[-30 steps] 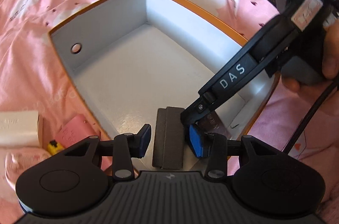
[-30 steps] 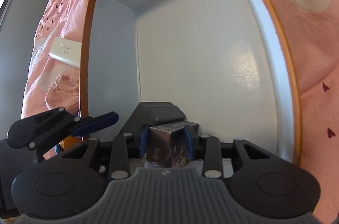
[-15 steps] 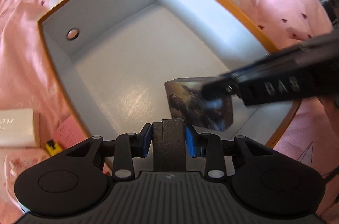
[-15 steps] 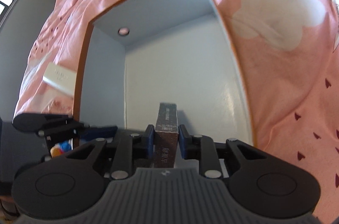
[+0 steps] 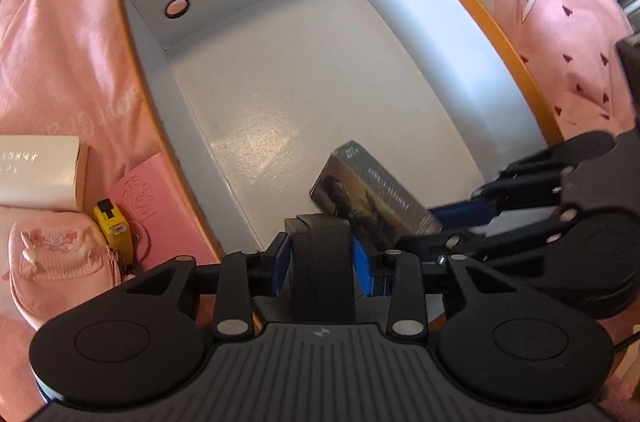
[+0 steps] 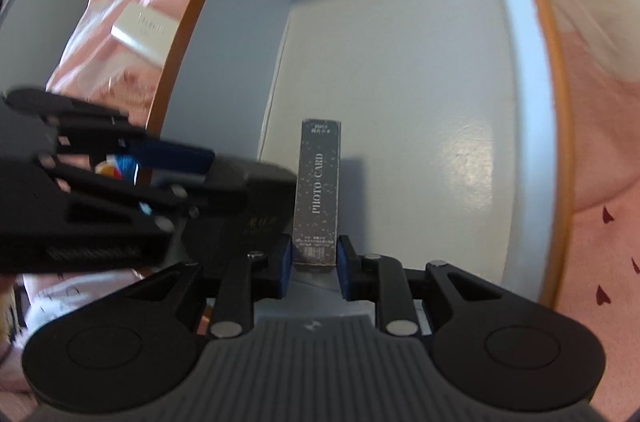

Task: Organize objects
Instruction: 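Set the photo-card box upright beside the black box and open the right gripper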

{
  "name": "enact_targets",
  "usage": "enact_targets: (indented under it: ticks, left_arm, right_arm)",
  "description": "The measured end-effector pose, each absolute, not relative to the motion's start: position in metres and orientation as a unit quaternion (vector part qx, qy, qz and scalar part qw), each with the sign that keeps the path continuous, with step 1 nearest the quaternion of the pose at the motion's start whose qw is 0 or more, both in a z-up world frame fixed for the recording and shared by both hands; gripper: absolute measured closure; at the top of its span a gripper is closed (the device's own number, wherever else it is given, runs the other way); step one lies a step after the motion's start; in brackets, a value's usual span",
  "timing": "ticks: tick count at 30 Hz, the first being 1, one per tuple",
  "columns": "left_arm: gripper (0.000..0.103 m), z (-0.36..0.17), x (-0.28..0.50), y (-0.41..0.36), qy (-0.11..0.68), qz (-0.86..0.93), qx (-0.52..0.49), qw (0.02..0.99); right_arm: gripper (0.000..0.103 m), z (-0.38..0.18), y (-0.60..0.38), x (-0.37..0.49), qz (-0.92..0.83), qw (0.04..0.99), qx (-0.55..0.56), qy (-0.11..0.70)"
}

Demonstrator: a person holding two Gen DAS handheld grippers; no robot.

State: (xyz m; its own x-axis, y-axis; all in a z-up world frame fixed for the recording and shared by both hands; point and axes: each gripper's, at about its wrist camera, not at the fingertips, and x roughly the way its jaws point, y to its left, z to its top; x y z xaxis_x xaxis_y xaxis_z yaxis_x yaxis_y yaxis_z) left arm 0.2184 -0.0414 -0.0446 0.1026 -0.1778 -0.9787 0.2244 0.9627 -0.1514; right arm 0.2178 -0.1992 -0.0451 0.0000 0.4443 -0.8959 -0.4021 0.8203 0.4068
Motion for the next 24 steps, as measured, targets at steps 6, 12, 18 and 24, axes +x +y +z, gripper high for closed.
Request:
enact_targets:
  ticks: [6,12,18,24]
  left_arm:
    - [0.058,-0.026,0.208,-0.018,0.618,-0.16,-0.033,0.769]
    - [0.057,0.008,0.187,0.018,0.515,-0.131,-0.082,0.843]
    - [0.057,-0.006,0.163,0.06,0.493,-0.103,-0.172,0.846]
    - [0.066,-0.025,0.151,0.062,0.503,-0.121,-0.223,0.826]
  right_arm:
    - [0.065,-0.043,-0.175,0.217,0.335,0.699,-0.034,0.631]
    - [0.061,-0.042,-0.162,0.237,0.332,0.708,-0.012,0.623]
    - [0.065,-0.04,-0.187,0.24,0.287,0.734,0.078,0.611]
    - [0.09,-0.056,-0.194,0.245,0.236,0.744,0.036,0.624]
